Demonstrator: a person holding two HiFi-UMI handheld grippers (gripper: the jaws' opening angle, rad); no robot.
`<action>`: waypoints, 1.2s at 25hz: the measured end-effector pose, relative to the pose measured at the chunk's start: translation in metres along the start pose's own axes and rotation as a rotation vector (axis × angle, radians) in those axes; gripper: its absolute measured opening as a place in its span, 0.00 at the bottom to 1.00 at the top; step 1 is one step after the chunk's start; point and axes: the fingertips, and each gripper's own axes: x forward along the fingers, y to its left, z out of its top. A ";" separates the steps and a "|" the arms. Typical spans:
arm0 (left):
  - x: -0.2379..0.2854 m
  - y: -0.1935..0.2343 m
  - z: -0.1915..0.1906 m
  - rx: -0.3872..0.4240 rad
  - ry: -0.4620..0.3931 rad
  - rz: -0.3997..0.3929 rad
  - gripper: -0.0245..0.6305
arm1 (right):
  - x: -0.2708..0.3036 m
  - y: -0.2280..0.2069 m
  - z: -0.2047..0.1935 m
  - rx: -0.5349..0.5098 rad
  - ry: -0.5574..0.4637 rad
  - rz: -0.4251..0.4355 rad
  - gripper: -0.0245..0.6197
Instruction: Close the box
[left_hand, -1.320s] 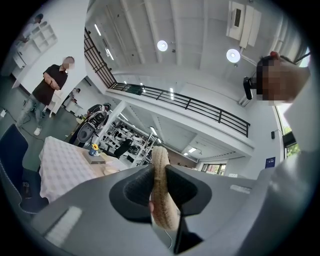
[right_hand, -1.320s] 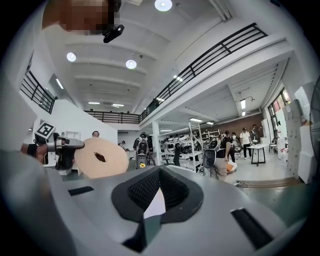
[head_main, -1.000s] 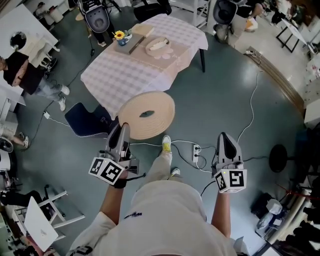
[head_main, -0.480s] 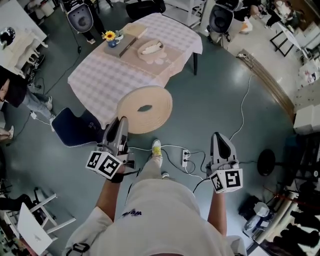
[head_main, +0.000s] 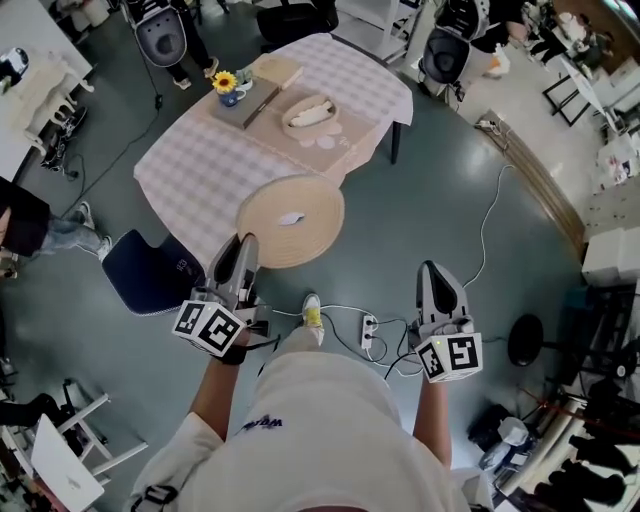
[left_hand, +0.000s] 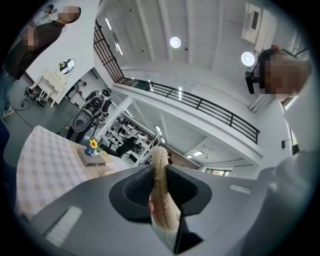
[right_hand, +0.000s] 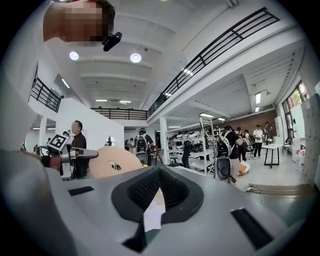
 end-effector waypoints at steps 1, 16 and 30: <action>0.006 0.004 0.001 0.001 0.000 -0.002 0.15 | 0.007 -0.003 0.001 -0.001 0.004 -0.005 0.04; 0.051 0.053 0.021 -0.002 0.000 -0.017 0.15 | 0.092 0.004 0.000 0.010 0.049 0.000 0.04; 0.091 0.079 0.034 0.010 -0.001 -0.004 0.15 | 0.147 -0.012 -0.010 -0.023 0.065 0.009 0.04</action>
